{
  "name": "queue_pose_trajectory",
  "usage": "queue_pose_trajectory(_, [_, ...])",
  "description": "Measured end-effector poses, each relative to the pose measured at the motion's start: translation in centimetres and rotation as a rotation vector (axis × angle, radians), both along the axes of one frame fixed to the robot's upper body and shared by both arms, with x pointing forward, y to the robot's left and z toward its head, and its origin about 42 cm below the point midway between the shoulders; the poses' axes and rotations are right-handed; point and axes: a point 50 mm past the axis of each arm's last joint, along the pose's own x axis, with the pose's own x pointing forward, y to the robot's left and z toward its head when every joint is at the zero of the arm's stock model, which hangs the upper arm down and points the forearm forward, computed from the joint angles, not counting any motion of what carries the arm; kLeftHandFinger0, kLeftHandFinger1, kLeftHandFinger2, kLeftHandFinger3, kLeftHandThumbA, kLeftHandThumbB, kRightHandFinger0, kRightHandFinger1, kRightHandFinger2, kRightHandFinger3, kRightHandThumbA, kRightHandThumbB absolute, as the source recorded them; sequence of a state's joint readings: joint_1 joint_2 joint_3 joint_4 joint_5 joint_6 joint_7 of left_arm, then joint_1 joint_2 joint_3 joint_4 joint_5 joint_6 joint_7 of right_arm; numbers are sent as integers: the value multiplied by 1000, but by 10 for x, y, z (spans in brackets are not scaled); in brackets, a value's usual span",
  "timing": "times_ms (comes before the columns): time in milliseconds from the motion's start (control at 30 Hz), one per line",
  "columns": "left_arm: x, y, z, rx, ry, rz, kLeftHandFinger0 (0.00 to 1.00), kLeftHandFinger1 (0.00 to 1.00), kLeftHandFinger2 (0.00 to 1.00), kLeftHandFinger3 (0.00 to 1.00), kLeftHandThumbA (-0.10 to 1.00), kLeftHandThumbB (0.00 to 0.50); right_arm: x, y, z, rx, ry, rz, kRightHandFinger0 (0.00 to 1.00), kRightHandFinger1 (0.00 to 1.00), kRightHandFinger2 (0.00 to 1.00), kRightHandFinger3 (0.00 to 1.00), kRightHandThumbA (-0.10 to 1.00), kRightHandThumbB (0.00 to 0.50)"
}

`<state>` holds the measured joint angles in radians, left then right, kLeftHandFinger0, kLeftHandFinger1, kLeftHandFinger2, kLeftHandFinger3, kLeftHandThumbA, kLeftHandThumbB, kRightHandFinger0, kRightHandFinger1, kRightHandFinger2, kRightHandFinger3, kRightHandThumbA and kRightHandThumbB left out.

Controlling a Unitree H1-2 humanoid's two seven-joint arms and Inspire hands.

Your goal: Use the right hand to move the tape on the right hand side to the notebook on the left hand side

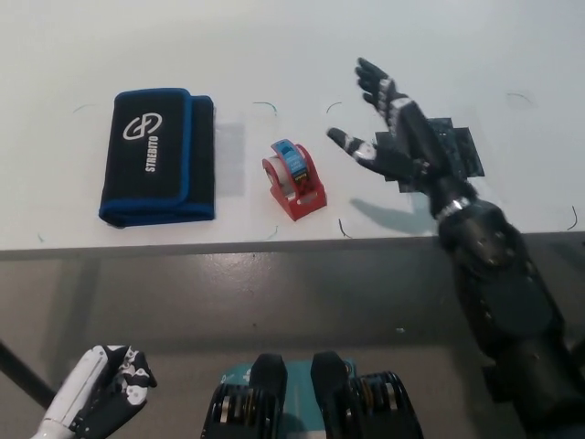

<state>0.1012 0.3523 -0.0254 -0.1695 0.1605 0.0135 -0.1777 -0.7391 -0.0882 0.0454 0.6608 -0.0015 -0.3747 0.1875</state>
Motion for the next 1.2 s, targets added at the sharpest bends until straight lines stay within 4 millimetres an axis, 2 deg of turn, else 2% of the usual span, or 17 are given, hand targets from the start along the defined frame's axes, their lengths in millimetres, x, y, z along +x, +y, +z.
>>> queue_pose_trajectory(67, [0, 0, -1, 0, 3, 1, 126, 111, 186, 401, -1, 66, -12, -11, 0, -5, -25, -7, 1000, 1000, 1000, 1000, 822, 304])
queue_pose_trajectory(167, [1, 0, -1, 0, 5, 1, 123, 111, 189, 391, -36, 63, -31, -23, -3, -8, -48, -18, 1000, 1000, 1000, 1000, 897, 325])
queue_pose_trajectory(233, [2, 0, -1, 1, 5, 0, 121, 110, 189, 390, -40, 63, -43, -30, -6, -11, -55, -25, 1000, 1000, 1000, 1000, 884, 307])
queue_pose_trajectory(267, [3, 0, 0, 1, 4, -1, 120, 109, 188, 391, -38, 63, -53, -35, -10, -14, -58, -30, 1000, 1000, 1000, 1000, 863, 311])
queue_pose_trajectory(367, [5, 0, 1, 1, 2, -3, 121, 111, 190, 393, -36, 66, -80, -47, -18, -24, -64, -39, 1000, 1000, 1000, 1000, 782, 269])
queue_pose_trajectory(400, [5, 0, 1, 1, 2, -4, 121, 111, 190, 393, -36, 66, -87, -51, -18, -28, -71, -41, 1000, 1000, 1000, 1000, 652, 341])
queue_pose_trajectory(433, [5, 0, 1, 1, 2, -5, 131, 119, 199, 393, -7, 63, -94, -54, -20, -33, -72, -43, 1000, 1000, 1000, 1000, 780, 264])
queue_pose_trajectory(500, [6, 0, 2, 2, 3, -6, 130, 118, 198, 388, 6, 64, -116, -64, -24, -51, -71, -48, 1000, 1000, 1000, 1000, 763, 251])
queue_pose_trajectory(533, [7, 0, 2, 2, 2, -6, 137, 123, 204, 387, -1, 62, -125, -69, -25, -61, -71, -51, 1000, 1000, 1000, 1000, 754, 211])
queue_pose_trajectory(667, [10, 0, 5, 8, -5, -12, 134, 119, 199, 391, -32, 61, -179, -95, -40, -125, -26, -59, 1000, 1000, 1000, 1000, 738, 168])
queue_pose_trajectory(800, [11, 1, 6, 12, -7, -15, 120, 110, 184, 381, -44, 62, -207, -113, -65, -168, 75, -75, 1000, 1000, 1000, 1000, 772, 126])
queue_pose_trajectory(867, [12, 0, 6, 12, -7, -16, 113, 105, 179, 376, -57, 62, -214, -117, -70, -178, 100, -79, 1000, 1000, 1000, 1000, 773, 122])
queue_pose_trajectory(933, [10, 0, 5, 11, -4, -16, 107, 99, 175, 372, -64, 64, -221, -121, -77, -186, 129, -81, 1000, 1000, 1000, 1000, 833, 133])
queue_pose_trajectory(1067, [0, 3, -3, 10, 27, -8, 112, 105, 185, 380, -58, 61, -218, -121, -89, -201, 177, -80, 1000, 1000, 1000, 1000, 855, 91])
queue_pose_trajectory(1133, [-7, 4, -8, 10, 46, -3, 116, 109, 190, 388, -38, 63, -217, -120, -95, -225, 198, -74, 1000, 1000, 1000, 1000, 878, 120])
queue_pose_trajectory(1200, [-12, 4, -12, 10, 62, 1, 116, 109, 190, 389, -34, 62, -217, -118, -103, -283, 217, -62, 1000, 1000, 1000, 1000, 877, 122])
